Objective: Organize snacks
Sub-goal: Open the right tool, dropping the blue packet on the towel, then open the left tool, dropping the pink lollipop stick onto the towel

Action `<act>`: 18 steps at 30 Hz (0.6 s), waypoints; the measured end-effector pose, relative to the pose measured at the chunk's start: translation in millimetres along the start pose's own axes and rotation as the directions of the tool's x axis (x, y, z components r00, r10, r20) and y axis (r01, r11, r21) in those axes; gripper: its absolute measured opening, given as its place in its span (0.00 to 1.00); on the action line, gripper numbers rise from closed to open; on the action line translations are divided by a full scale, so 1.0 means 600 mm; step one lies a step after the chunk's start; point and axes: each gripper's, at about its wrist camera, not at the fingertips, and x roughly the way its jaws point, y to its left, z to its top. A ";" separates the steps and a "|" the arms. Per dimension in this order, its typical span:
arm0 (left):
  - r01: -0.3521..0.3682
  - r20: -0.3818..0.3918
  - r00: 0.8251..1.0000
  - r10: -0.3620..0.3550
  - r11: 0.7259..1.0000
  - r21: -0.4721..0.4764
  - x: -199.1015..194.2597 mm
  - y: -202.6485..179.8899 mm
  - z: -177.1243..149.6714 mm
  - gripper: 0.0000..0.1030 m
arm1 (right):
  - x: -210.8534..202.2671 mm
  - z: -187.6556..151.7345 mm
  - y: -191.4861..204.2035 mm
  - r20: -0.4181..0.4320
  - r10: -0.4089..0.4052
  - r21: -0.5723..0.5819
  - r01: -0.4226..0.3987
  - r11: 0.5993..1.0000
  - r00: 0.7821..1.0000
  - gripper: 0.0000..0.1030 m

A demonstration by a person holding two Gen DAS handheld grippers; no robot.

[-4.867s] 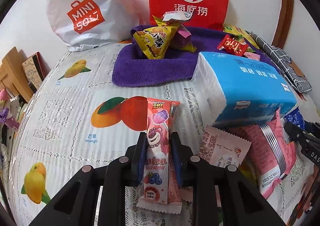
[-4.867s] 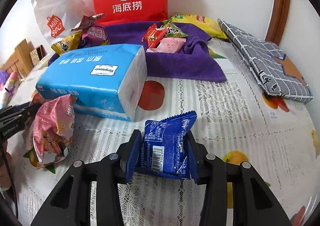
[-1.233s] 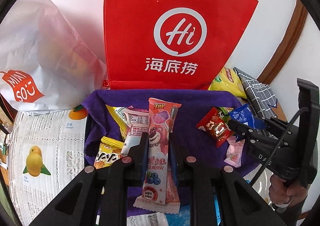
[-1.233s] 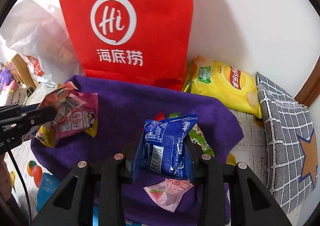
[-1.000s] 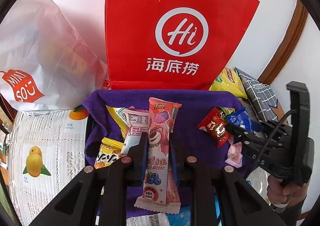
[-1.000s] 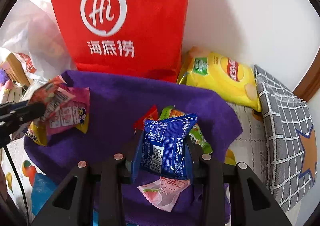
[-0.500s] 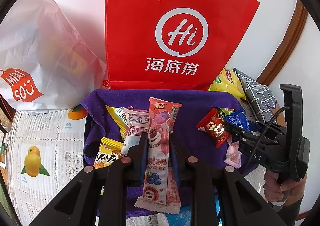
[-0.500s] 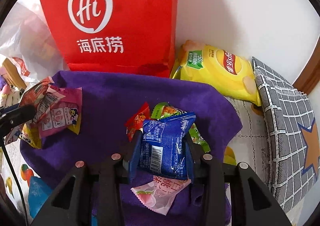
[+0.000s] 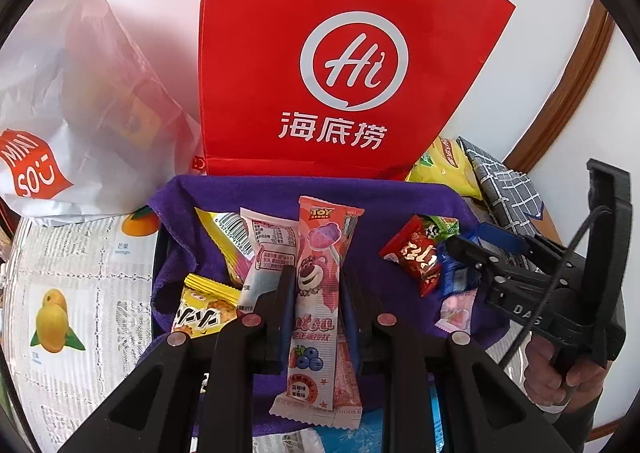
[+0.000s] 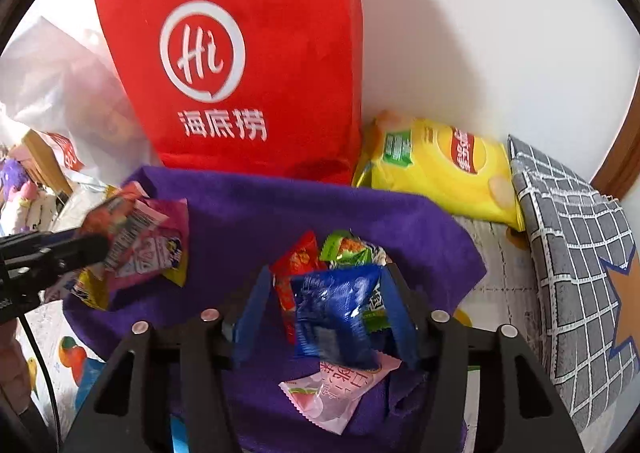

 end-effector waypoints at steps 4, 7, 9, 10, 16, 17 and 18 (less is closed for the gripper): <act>-0.005 0.002 1.000 0.005 1.000 0.007 0.001 -0.004 -0.001 0.21 | -0.015 0.005 -0.004 0.017 0.012 0.021 -0.012 1.000 1.000 0.61; 0.002 -0.002 1.000 -0.002 1.000 0.007 0.002 -0.005 -0.001 0.22 | -0.026 0.008 -0.002 0.038 0.009 0.019 -0.010 1.000 0.999 0.63; 0.004 -0.005 1.000 -0.004 1.000 0.010 0.002 -0.007 -0.002 0.22 | -0.030 0.008 -0.002 0.042 0.003 0.023 -0.003 1.000 0.999 0.64; 0.003 -0.007 1.000 -0.003 1.000 0.010 0.003 -0.008 -0.002 0.22 | -0.032 0.009 -0.004 0.044 0.000 0.028 -0.002 1.000 0.999 0.64; 0.008 -0.015 1.000 -0.008 1.000 0.010 0.000 -0.015 -0.002 0.42 | -0.048 0.012 -0.009 0.069 -0.009 0.052 0.006 0.999 0.998 0.64; 0.004 -0.008 1.000 -0.004 1.000 0.014 -0.003 -0.017 -0.001 0.45 | -0.048 0.012 -0.010 0.072 -0.012 0.052 0.008 0.999 0.997 0.64; 0.000 -0.001 1.000 0.000 1.000 0.018 -0.006 -0.019 -0.002 0.47 | -0.051 0.013 -0.010 0.074 -0.016 0.054 0.012 0.998 0.997 0.64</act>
